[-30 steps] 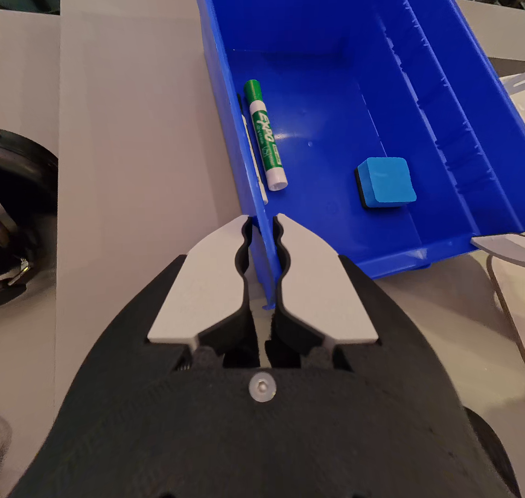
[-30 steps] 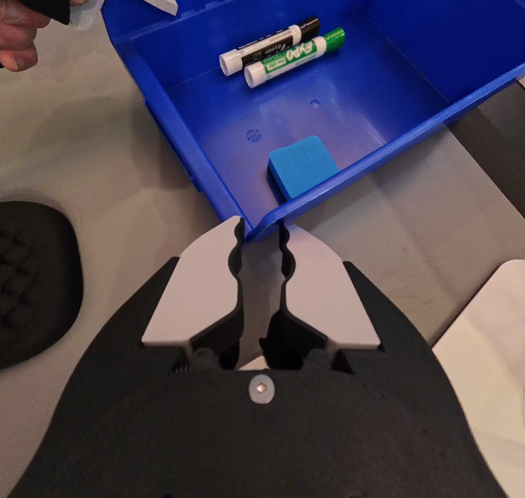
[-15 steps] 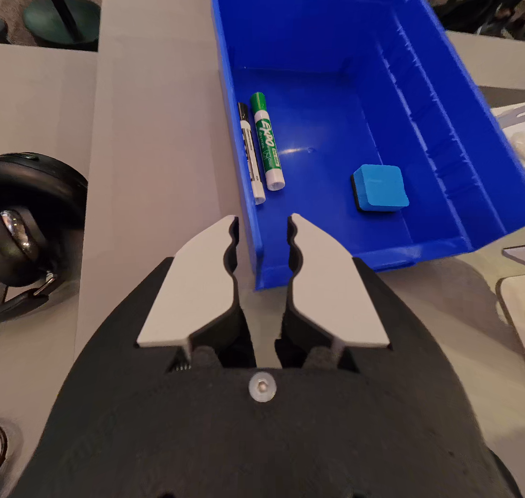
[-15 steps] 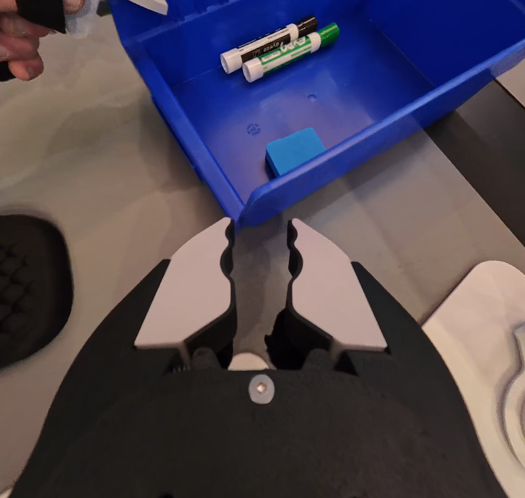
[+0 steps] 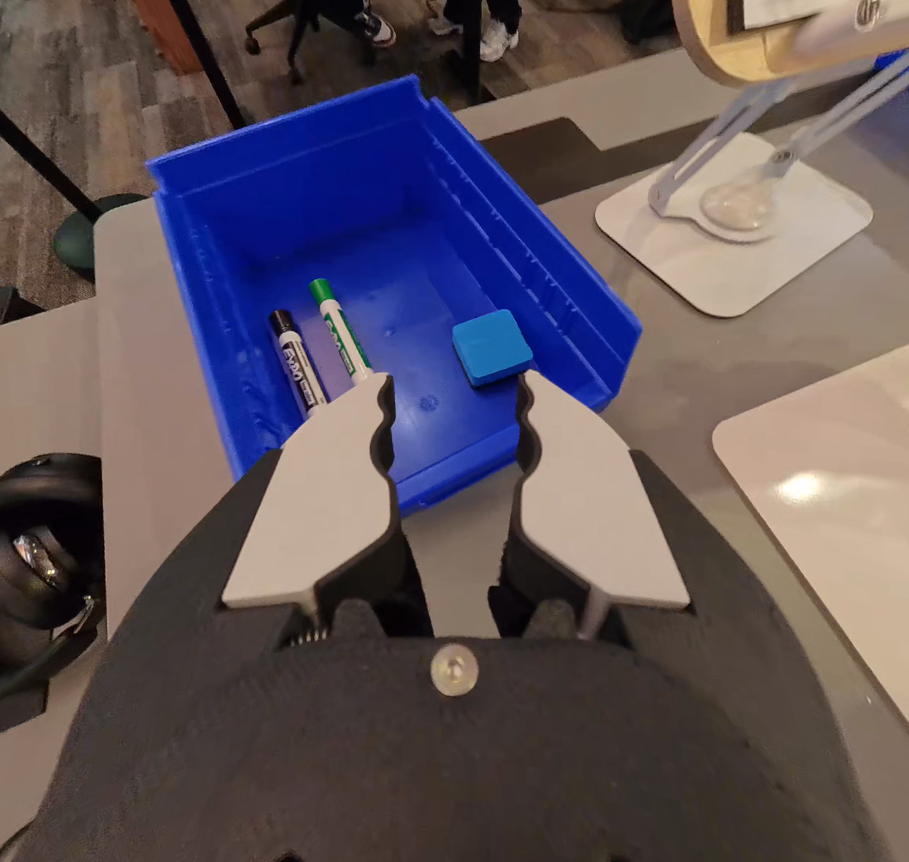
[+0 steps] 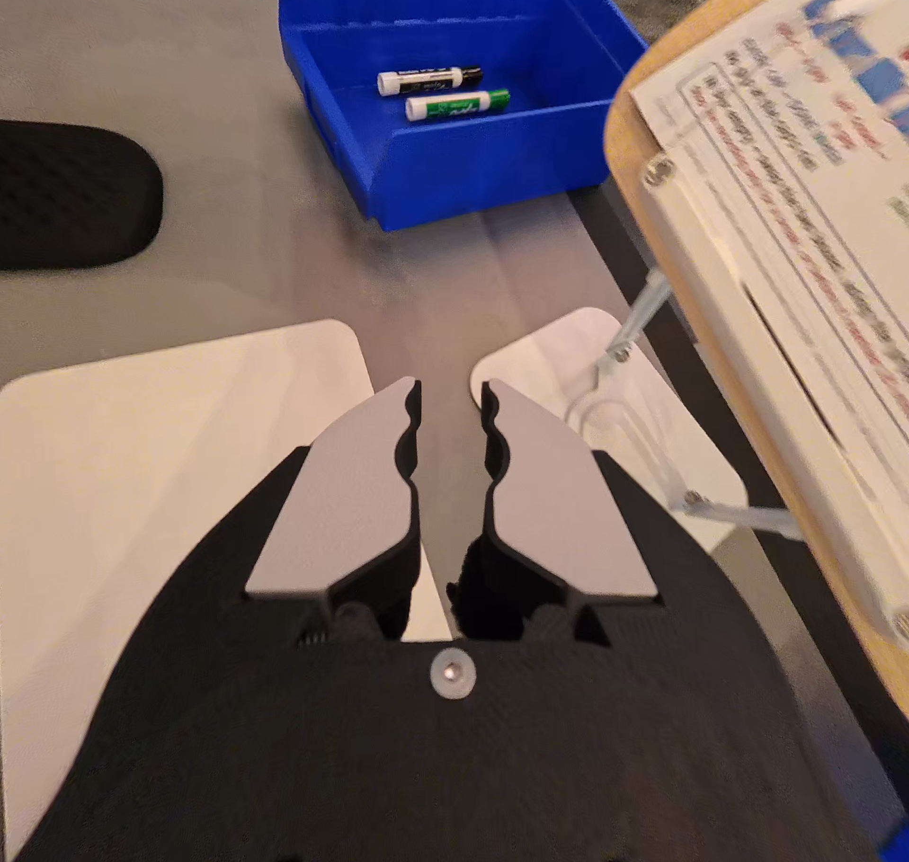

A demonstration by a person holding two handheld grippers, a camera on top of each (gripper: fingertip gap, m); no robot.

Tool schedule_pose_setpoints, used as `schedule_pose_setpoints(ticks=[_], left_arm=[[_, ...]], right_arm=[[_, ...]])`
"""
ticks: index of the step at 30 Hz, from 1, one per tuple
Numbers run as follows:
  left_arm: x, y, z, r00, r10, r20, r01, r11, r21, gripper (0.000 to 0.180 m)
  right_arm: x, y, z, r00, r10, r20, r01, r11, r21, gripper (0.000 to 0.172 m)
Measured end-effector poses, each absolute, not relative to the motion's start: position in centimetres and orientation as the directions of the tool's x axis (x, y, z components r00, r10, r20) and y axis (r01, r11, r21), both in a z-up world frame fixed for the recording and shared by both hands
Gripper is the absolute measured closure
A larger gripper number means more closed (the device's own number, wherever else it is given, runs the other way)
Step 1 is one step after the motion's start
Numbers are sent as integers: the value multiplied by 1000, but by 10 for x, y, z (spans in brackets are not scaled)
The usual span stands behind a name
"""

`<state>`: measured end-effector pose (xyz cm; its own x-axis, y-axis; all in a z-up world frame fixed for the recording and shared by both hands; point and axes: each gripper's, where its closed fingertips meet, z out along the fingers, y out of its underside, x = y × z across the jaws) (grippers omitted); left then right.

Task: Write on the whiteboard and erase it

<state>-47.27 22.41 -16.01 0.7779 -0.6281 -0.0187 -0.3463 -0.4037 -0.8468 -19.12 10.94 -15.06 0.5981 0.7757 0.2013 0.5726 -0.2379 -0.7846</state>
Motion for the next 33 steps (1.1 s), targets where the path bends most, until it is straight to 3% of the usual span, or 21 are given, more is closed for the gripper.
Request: schedule_pose_setpoints(ticks=[1,9,13,20,24,30,33], left_arm=[[-466,223,-163,769,-639,-34,-368,-399,-840,133],[-427,240,-179,776,-629,-46,-342,-358,-869,134],[-410,261,-161,782,-620,-60,-313,-308,-898,134],[-374,303,-135,722,-673,-164,-383,-190,-904,134],[-377,311,-160,648,-720,-248,-539,-203,-817,133],[-410,291,-211,523,-837,-158,-655,-276,-703,125],[-404,277,-220,366,-909,-199,-761,-169,-627,123]], right_arm=[[-177,107,-148,610,763,213,564,-229,-794,150],[-117,105,-150,635,763,119,409,-202,-890,156],[-106,119,-160,669,739,80,318,-187,-929,157],[-96,128,-192,679,705,207,393,-110,-913,155],[-78,136,-208,701,668,249,447,-139,-884,153],[-71,144,-223,723,673,159,385,-201,-901,152],[-70,144,-231,717,683,141,386,-220,-896,151]])
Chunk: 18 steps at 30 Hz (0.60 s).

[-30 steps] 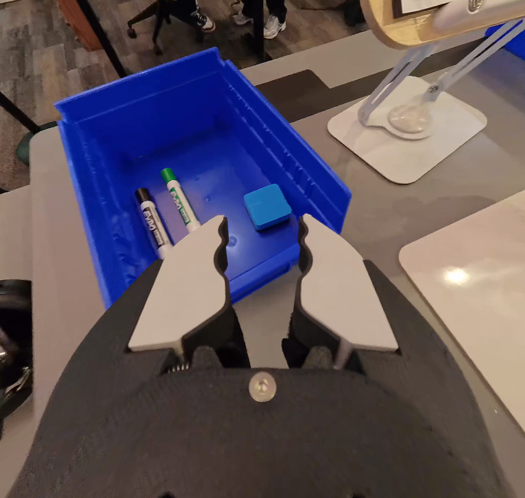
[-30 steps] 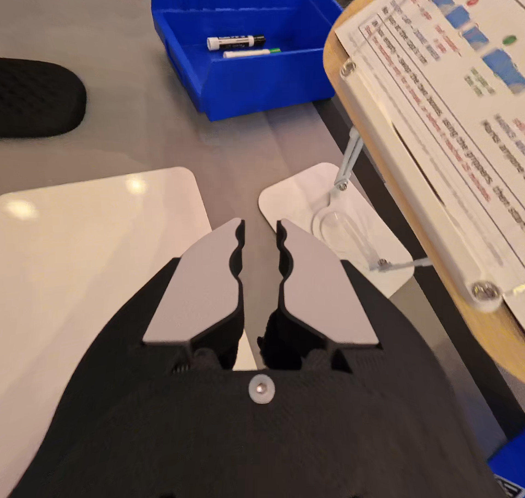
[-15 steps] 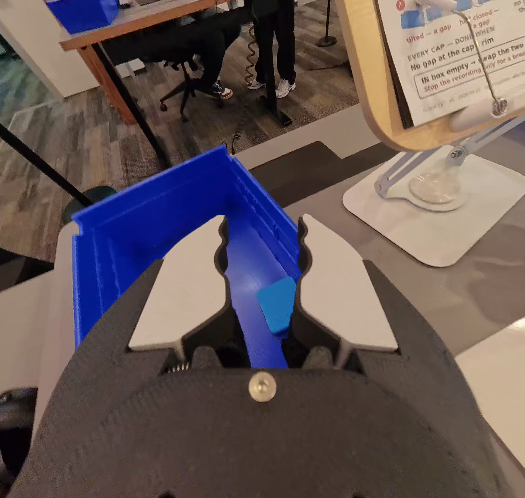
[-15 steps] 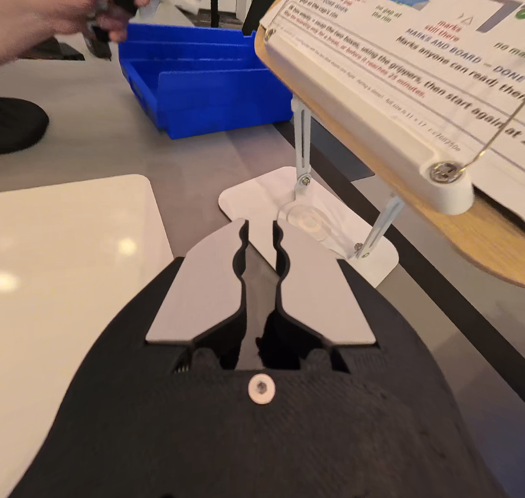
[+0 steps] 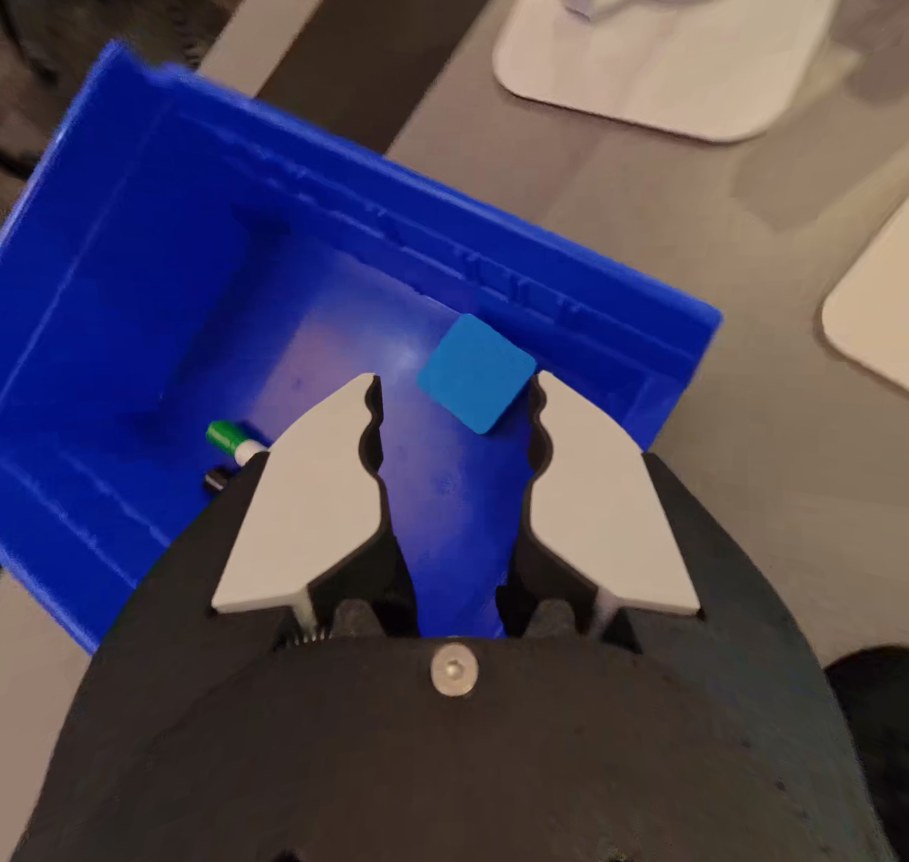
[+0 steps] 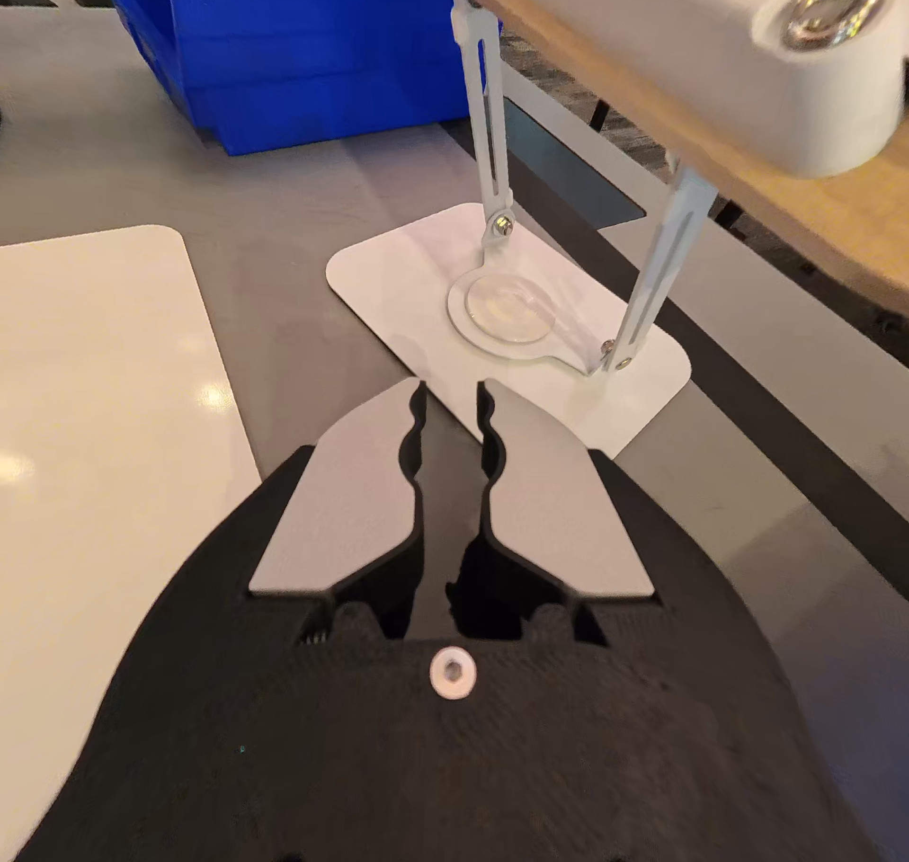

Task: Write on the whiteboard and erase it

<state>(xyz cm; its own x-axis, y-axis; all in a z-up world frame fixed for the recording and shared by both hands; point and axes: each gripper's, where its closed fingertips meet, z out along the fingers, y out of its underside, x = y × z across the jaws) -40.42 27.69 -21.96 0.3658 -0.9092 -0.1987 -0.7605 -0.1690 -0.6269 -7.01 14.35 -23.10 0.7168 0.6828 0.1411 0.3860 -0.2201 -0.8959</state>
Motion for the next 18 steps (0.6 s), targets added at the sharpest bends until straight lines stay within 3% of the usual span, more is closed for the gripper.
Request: schedule_pose_setpoints(ticks=[5,18], left_arm=[[-397,276,-246,186,-973,-136,-873,-100,-477,114],[-404,279,-274,147,-980,-136,-890,-71,-450,118]], right_arm=[[-70,143,-230,717,690,98,349,-234,-908,151],[-70,141,-239,703,700,124,391,-235,-890,150]])
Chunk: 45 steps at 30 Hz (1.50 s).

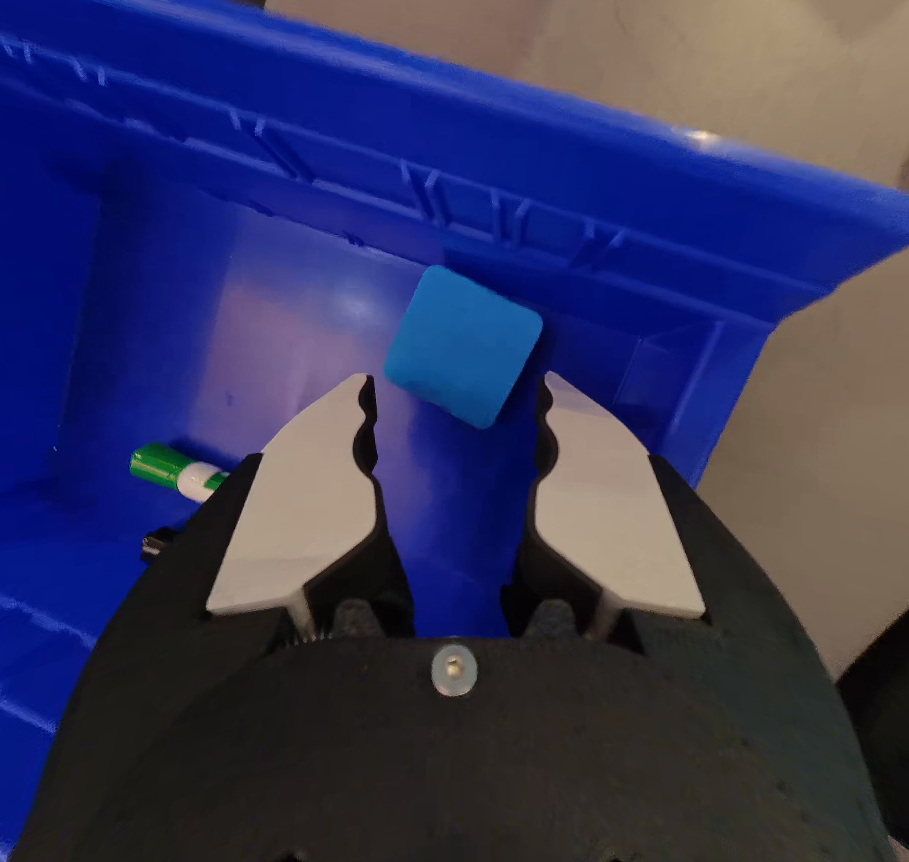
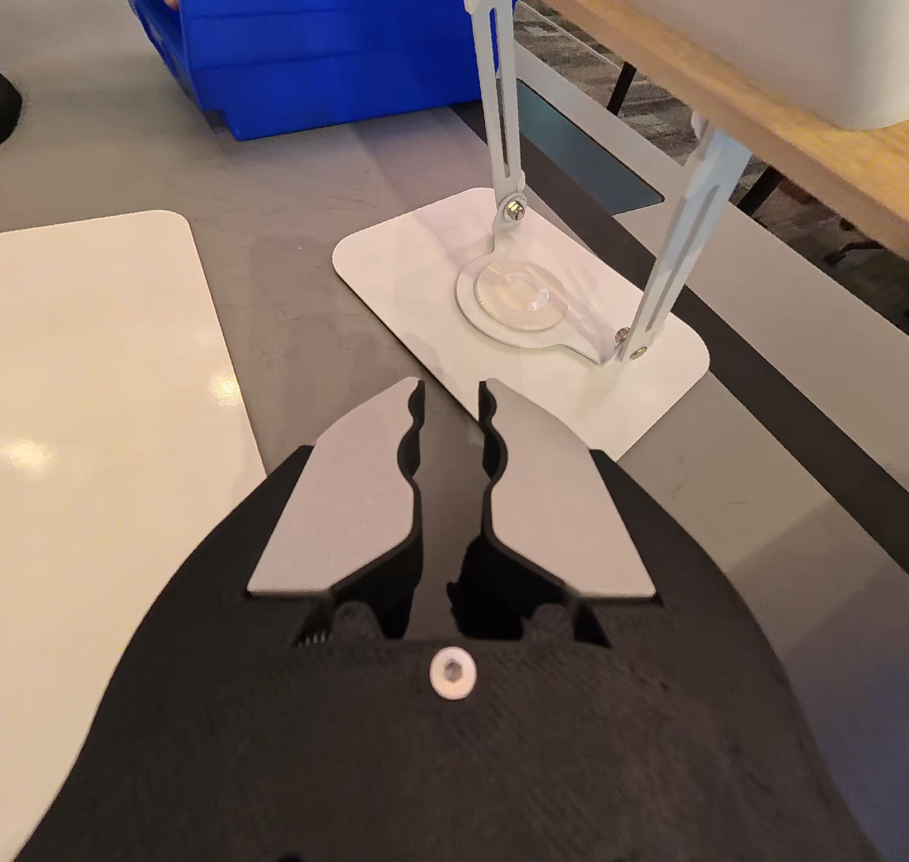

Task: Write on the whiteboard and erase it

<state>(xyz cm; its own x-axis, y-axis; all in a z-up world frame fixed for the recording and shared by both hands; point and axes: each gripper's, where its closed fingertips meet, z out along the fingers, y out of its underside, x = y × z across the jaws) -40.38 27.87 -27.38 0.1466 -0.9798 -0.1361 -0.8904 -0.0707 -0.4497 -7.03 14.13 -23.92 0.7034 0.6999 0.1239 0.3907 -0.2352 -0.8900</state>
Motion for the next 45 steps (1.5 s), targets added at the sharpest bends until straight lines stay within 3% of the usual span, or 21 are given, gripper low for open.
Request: schedule_pose_setpoints(ticks=[7,13,15,26,33,39,45], left_arm=[[-397,285,-293,106,-986,-130,-940,-57,-337,114],[-396,288,-295,132,-981,-141,-937,-77,-340,119],[-393,289,-286,146,-979,-144,-919,-80,-386,119],[-377,256,-138,191,-896,-400,-798,96,-596,120],[-298,179,-77,79,-861,-502,-700,311,-643,121],[-211,129,-91,-14,-875,-483,-609,391,-690,120],[-169,101,-124,-117,-896,-428,-600,407,-689,120]], right_arm=[[-68,141,-237,704,700,119,383,-234,-894,150],[-67,141,-241,702,704,107,384,-247,-890,150],[-67,141,-240,699,706,112,387,-243,-889,150],[-81,129,-202,654,728,206,413,-115,-904,149],[-110,103,-140,593,715,371,455,83,-887,131],[-140,78,-103,560,669,488,486,212,-848,112],[-157,69,-108,518,689,507,521,217,-826,104]])
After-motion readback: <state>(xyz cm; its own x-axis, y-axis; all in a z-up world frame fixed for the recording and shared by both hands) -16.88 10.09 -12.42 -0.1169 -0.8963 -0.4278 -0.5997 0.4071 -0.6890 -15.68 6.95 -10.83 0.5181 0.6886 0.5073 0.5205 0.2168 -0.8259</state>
